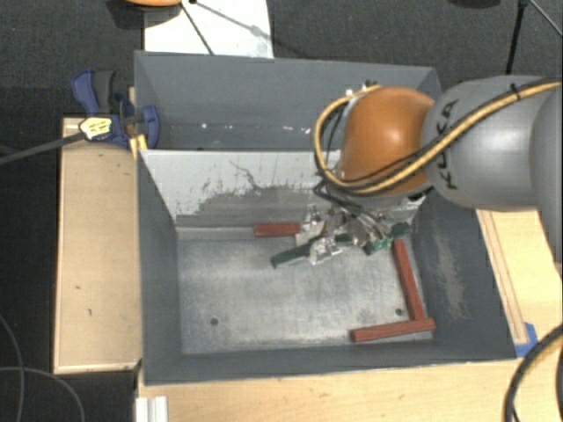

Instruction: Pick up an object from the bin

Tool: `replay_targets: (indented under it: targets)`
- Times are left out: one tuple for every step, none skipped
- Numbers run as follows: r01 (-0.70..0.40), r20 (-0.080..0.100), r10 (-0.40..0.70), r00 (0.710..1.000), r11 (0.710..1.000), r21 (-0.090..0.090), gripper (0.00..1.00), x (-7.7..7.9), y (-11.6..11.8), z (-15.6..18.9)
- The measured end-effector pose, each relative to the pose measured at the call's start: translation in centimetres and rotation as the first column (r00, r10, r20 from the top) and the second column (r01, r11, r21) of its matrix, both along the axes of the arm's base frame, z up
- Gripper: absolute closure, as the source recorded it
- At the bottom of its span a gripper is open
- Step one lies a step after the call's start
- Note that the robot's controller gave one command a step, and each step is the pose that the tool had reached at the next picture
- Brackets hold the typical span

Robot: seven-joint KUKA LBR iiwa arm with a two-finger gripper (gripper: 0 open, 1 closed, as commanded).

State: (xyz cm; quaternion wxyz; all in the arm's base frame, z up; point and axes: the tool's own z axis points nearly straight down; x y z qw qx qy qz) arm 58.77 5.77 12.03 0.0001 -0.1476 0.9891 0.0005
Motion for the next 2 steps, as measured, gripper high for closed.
replay_targets:
  targets:
    - [0.0, -0.001, 0.0, 1.0, 1.0, 0.0, 1.0, -0.1, 0.0, 2.0]
    - [0.001, 0.004, -0.001, 1.0, 1.0, 0.0, 1.0, 0.1, 0.0, 3.5]
